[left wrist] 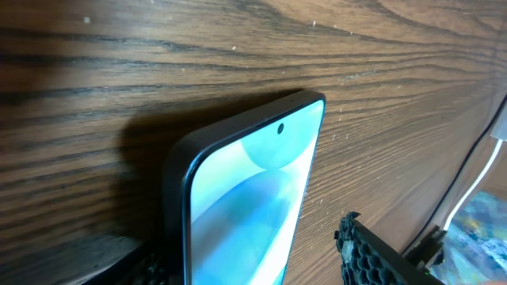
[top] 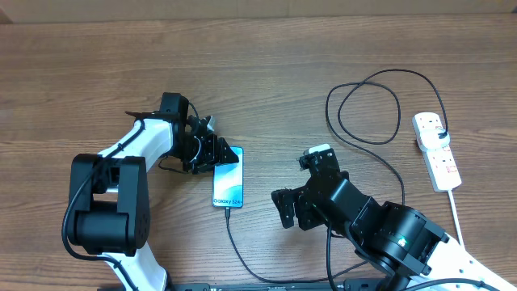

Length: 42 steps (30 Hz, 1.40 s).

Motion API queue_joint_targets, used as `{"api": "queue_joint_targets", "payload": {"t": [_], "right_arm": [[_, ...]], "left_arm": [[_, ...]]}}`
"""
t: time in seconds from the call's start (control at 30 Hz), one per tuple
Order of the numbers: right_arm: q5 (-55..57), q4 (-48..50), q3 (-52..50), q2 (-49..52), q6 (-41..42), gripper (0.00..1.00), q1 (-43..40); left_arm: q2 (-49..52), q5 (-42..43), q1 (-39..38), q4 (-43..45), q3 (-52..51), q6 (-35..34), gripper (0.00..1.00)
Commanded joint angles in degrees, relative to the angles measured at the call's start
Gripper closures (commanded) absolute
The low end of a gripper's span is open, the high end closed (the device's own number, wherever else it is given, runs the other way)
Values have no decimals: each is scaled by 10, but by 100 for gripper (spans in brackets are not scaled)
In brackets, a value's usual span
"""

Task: Plug charger to phone and switch on socket
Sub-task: 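Release the phone with the left gripper and move the right gripper to the power strip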

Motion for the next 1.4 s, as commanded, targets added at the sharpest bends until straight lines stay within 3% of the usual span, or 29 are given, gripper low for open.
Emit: {"api": "queue_joint_targets", "payload": {"t": [0.0,0.2,0.43,0.6,0.67,0.8,0.87,0.93,1.0,1.13,1.37], "right_arm": [[4,4,15,-2,3,0,-3],[2,9,15,-1,3,0,-3],[2,45,15,0,2,0,-3],[3,80,15,2,3,0,-3],[5,91,15,13,5,17,-3],[41,73,15,37,81,65,-9],[67,44,15,49,146,82,-20],[71,13,15,58,194,91,-42],[72,-10,15,60,214,96,-71],[72,-72,15,60,254,96,-157],[20,-150,15,60,243,96,-343]], "left_arm": [[25,-133,1,-5,-18,-10,43],[25,-146,1,-5,-18,-10,41],[25,-154,1,9,-17,-10,21],[25,-161,1,13,-5,-10,0],[24,-161,2,4,22,-10,0],[13,-161,1,-37,85,-10,0],[0,-161,1,-65,120,-10,0],[-32,-165,1,-102,164,-7,0],[-69,-166,1,-119,190,2,0],[-168,-172,0,-127,207,1,0],[-353,-262,-12,-172,207,-14,0]]}}
